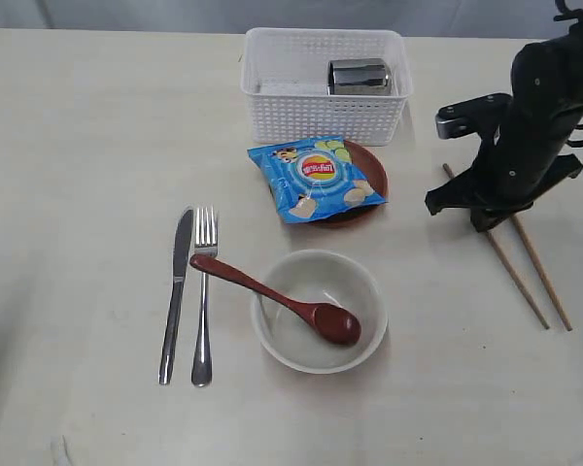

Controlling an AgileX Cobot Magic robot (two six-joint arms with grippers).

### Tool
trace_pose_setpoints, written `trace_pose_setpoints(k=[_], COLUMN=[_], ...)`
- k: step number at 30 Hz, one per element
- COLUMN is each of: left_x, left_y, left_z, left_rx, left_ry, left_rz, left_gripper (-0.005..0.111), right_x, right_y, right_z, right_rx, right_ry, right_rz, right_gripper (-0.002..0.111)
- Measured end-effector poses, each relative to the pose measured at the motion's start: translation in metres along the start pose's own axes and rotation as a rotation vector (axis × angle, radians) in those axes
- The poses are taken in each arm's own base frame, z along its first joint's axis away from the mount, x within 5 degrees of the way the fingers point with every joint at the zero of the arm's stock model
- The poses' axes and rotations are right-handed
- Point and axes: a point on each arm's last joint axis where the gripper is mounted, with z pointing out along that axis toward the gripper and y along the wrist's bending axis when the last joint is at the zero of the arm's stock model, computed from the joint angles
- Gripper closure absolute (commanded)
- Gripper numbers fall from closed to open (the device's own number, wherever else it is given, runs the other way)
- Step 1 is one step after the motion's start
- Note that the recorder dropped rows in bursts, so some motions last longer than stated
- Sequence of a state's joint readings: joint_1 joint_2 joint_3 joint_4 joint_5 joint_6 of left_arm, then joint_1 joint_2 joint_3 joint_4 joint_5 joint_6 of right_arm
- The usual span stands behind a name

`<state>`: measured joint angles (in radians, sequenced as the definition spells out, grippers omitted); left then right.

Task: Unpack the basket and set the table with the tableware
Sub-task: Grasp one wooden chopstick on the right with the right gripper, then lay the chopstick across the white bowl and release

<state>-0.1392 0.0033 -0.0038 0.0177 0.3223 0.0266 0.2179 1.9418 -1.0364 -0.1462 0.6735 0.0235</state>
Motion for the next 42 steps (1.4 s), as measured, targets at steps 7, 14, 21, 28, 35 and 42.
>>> trace_pose_setpoints(k=[7, 14, 21, 28, 35, 42], left_x=[0.000, 0.000, 0.000, 0.000, 0.000, 0.000], left_y=[0.000, 0.000, 0.000, 0.000, 0.000, 0.000], left_z=[0.000, 0.000, 0.000, 0.000, 0.000, 0.000], left_rx=[0.000, 0.000, 0.000, 0.000, 0.000, 0.000], left_ry=[0.000, 0.000, 0.000, 0.000, 0.000, 0.000], left_rz=[0.000, 0.000, 0.000, 0.000, 0.000, 0.000], left_gripper=[0.107, 0.107, 0.107, 0.107, 0.107, 0.107], right_x=[0.006, 0.016, 0.040, 0.072, 0.086, 0.076], right_y=[0.005, 0.009, 0.032, 0.092, 0.148, 0.163], right_z=[-0.043, -0.080, -0.109, -0.115, -0.119, -0.112], right_rx=[-0.087, -0.165, -0.293, -0.452, -0.511, -0.521], right_ry=[-0.077, -0.105, -0.123, -0.041, -0.091, -0.174], right_rz=[0.088, 0.132, 0.154, 0.064, -0.013, 0.066], right_gripper=[0.109, 0.109, 0.109, 0.109, 0.109, 0.109])
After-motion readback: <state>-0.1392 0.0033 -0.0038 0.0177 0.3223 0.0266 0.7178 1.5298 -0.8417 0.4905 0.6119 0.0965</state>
